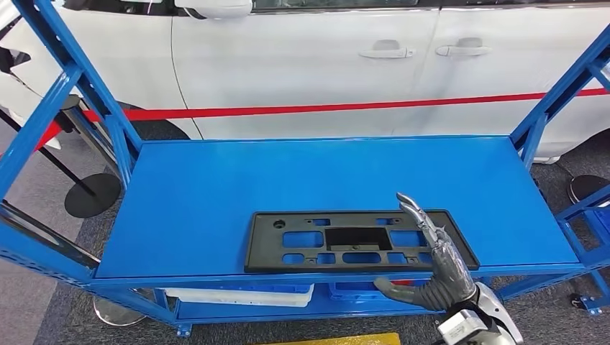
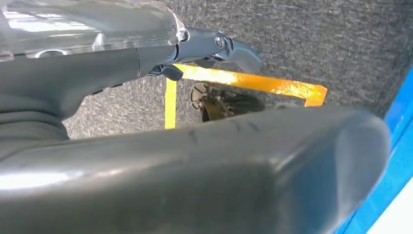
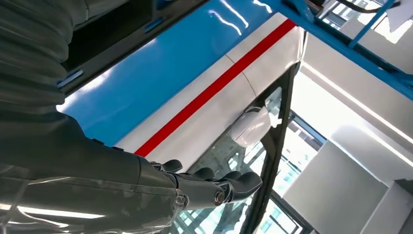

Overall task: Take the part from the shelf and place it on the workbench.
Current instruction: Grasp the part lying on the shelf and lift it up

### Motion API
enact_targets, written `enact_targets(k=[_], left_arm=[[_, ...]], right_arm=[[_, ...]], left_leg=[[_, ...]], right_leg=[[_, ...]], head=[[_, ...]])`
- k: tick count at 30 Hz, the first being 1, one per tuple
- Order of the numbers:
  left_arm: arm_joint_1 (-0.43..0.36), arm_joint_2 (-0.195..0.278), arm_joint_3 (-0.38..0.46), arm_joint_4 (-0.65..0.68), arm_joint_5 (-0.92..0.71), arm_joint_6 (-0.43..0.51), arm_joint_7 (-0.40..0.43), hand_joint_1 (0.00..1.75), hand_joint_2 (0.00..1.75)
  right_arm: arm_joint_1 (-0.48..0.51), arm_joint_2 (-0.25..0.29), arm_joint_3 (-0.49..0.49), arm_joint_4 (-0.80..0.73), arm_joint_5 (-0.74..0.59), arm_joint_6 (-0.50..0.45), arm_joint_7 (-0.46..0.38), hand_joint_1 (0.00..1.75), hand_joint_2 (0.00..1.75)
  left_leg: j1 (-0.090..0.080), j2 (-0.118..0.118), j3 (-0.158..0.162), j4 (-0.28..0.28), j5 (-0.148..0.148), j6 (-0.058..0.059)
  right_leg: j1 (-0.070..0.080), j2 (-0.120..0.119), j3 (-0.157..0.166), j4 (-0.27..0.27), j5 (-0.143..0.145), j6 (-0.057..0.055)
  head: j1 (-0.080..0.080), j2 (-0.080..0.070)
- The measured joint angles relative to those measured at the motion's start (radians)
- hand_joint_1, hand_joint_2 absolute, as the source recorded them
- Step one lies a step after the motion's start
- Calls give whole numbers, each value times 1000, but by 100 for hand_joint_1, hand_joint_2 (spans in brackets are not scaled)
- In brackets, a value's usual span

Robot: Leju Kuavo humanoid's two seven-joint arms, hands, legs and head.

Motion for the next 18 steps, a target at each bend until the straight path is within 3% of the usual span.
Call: enact_targets(k=[2,4,5,6,7,9,11,15,16,18], left_arm=[[-2,0,0,0,0,-2,-1,0,0],[-2,0,0,0,0,-5,-1,0,0],[-1,0,0,0,0,-7,-1,0,0],[-1,0,-1,0,0,-9,0,0,0],[0,0,-1,0,0,-12,0,0,0],[0,0,-1,0,0,-15,0,0,0],[-2,1,-1,0,0,-17,0,0,0],[-4,1,-3,0,-4,-22,0,0,0],[-4,0,-5,0,-4,-22,0,0,0],[-5,0,-9,0,-6,-22,0,0,0]], right_arm=[[10,-10,-3,-16,45,0,1,0,175],[25,-20,-3,-30,104,5,7,0,175],[35,-27,-2,-36,141,8,15,0,175],[45,-35,1,-43,181,10,25,0,175],[53,-43,6,-49,220,9,34,0,175],[65,-60,24,-57,279,4,51,0,175],[72,-71,41,-62,302,0,58,0,175],[66,-96,85,-62,375,-21,85,0,175],[57,-102,105,-56,399,-34,98,0,175],[29,-112,153,-30,441,-66,125,0,175]], left_leg=[[-1,-1,-21,56,-40,-6],[0,-1,-77,180,-104,-6],[1,-1,-106,238,-126,-7],[1,-1,-120,267,-128,-7],[1,-1,-119,261,-112,-8],[2,-1,-66,148,-44,-6],[0,-3,-18,41,-5,2],[-4,-3,-13,15,2,24],[-3,-2,-12,12,6,30],[1,2,-12,8,13,40]], right_leg=[[-4,-1,10,-15,6,-14],[-2,-3,12,-16,5,-22],[0,-3,11,-15,4,-24],[1,-3,11,-13,3,-24],[2,-2,11,-10,2,-24],[1,2,11,0,-4,-19],[4,6,5,16,-12,-9],[3,7,0,25,-15,10],[1,5,-4,36,-24,16],[-3,2,-37,110,-73,28]], head=[[-1,0],[-1,0],[-1,0],[-1,0],[-1,0],[-1,0],[-1,0],[0,0],[1,0],[3,0]])
